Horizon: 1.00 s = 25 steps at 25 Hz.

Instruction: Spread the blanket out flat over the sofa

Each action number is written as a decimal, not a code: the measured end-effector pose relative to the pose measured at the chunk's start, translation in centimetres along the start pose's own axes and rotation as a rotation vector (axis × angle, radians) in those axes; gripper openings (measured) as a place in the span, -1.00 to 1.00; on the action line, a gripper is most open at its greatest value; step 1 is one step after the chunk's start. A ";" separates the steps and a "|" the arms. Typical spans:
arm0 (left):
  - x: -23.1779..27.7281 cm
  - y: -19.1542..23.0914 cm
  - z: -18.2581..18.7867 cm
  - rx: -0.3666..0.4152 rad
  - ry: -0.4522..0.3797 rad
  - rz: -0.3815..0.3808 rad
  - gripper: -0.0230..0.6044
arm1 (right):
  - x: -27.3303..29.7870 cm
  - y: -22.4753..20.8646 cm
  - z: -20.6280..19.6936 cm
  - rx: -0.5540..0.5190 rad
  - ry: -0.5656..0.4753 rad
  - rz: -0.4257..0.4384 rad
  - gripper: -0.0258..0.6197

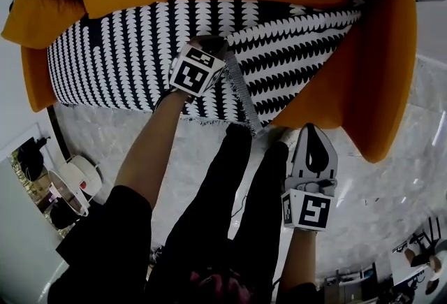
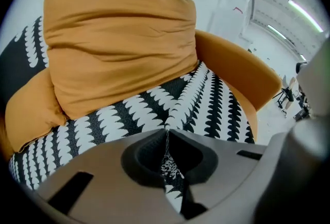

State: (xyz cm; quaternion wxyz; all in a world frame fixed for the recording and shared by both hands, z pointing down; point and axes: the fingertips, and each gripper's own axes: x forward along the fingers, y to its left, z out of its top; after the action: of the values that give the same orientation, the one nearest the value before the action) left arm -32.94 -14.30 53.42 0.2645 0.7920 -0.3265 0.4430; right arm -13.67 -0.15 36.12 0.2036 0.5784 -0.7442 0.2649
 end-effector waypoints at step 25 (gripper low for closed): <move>-0.2 -24.0 6.1 0.245 -0.062 -0.185 -0.85 | -12.7 -12.3 -3.7 0.178 -0.137 -0.266 -0.85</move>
State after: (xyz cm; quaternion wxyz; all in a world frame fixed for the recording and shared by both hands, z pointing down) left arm -11.78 -3.09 47.26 0.1952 0.8583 -0.2039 0.4286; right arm 1.41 9.35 33.23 0.1335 0.7041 -0.6468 0.2608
